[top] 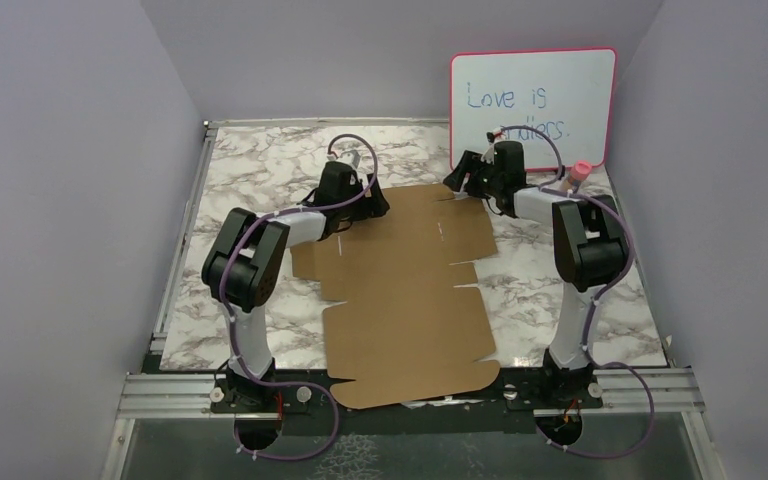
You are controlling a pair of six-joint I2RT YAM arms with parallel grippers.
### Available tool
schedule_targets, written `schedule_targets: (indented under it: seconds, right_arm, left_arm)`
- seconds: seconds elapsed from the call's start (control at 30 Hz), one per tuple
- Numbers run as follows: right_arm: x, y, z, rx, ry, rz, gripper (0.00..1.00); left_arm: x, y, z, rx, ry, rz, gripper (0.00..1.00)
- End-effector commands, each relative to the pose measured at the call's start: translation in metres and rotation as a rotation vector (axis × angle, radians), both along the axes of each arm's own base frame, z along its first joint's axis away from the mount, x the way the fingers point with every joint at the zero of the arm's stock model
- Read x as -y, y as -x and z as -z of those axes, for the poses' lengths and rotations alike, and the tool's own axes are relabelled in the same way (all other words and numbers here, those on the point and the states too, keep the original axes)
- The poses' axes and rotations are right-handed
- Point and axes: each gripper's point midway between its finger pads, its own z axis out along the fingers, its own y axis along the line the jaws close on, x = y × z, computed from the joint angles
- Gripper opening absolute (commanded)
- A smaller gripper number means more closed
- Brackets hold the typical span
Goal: Fold the paper box
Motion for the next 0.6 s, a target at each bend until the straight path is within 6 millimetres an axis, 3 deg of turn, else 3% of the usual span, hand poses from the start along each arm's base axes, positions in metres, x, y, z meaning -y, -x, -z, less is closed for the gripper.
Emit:
schedule_targets:
  seconds: [0.0, 0.33, 0.57]
  right_arm:
    - [-0.001, -0.006, 0.015, -0.05, 0.038, -0.024, 0.7]
    - [-0.002, -0.006, 0.042, -0.12, 0.046, -0.029, 0.69]
    - [-0.016, -0.002, 0.04, -0.128, -0.007, -0.088, 0.58]
  left_arm:
    - [0.012, -0.01, 0.001, 0.032, 0.013, 0.05, 0.84]
    - [0.012, -0.004, 0.018, -0.008, -0.001, 0.069, 0.84]
    - [0.017, -0.001, 0.022, -0.018, -0.001, 0.082, 0.84]
